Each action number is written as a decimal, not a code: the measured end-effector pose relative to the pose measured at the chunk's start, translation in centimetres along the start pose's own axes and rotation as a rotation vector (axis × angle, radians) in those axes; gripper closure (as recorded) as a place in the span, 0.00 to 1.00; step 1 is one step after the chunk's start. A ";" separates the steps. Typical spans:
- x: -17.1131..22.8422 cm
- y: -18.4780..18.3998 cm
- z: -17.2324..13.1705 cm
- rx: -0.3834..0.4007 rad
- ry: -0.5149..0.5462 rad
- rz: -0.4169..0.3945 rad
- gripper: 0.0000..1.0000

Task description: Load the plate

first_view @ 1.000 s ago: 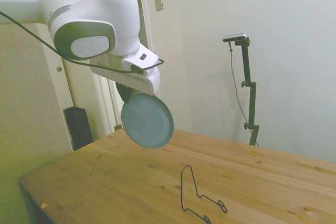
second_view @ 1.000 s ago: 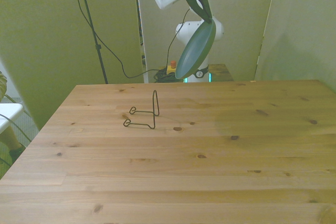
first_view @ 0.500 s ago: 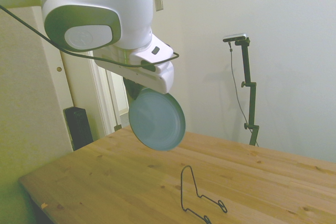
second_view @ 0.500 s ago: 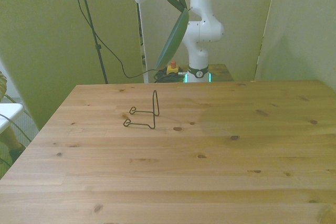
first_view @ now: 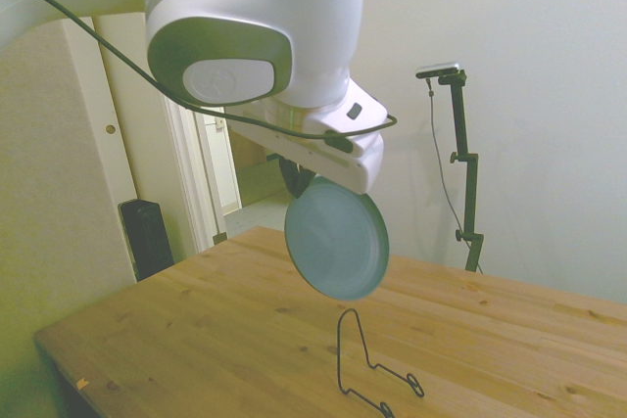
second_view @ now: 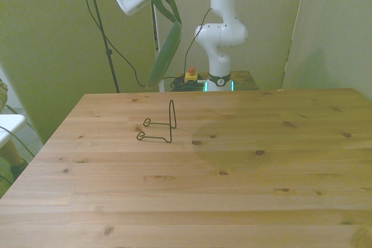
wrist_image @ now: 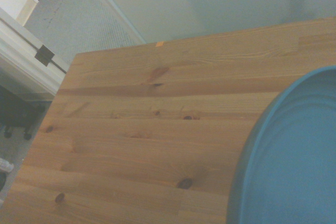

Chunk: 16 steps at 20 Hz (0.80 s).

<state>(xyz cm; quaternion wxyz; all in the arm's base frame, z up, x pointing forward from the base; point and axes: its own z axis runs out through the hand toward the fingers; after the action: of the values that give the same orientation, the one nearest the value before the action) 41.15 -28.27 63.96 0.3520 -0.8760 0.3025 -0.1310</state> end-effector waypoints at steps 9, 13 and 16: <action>4.8 4.5 -2.3 0.056 -0.050 0.026 1.00; 6.5 5.4 -0.7 0.045 -0.080 0.018 1.00; 6.7 5.6 0.2 0.045 -0.093 0.000 1.00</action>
<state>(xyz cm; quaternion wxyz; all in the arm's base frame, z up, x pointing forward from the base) 44.02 -35.52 60.08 0.3853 -0.8731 0.2826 -0.0969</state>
